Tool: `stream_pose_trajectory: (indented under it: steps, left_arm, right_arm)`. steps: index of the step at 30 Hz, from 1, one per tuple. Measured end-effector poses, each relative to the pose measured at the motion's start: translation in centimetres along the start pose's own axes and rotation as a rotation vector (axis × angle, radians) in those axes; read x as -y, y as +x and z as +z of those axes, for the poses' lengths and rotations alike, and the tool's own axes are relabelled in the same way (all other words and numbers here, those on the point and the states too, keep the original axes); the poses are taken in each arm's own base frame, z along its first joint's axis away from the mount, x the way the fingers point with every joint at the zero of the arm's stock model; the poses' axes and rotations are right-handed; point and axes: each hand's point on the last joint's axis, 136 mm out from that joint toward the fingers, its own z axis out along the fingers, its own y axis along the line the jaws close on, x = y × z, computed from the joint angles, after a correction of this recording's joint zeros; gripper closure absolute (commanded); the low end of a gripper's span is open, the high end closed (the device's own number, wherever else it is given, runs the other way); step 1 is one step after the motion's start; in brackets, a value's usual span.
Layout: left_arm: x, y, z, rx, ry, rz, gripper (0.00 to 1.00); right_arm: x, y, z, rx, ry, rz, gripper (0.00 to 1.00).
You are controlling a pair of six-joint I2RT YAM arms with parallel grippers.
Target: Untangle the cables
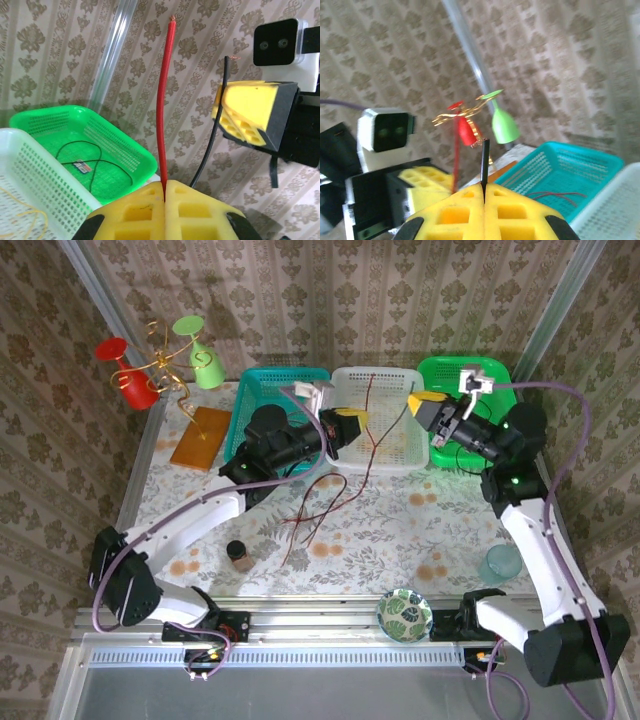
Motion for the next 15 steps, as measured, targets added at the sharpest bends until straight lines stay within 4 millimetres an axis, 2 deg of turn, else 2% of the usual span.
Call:
stream_pose_trajectory:
  steps: [5, 10, 15]
  left_arm:
    - [-0.8, -0.1, -0.5, -0.004, -0.094, 0.075, 1.0]
    - [-2.1, -0.1, -1.3, -0.016, -0.184, 0.125, 1.0]
    - [-2.3, -1.2, -2.6, -0.002, -0.243, 0.179, 1.0]
  right_arm:
    - [1.7, -1.1, -2.6, 0.065, 0.164, -0.03, 1.0]
    - [2.3, -2.7, -4.8, 0.138, 0.277, -0.086, 1.0]
    - [3.3, -3.9, -6.5, 0.191, 0.376, -0.115, 1.0]
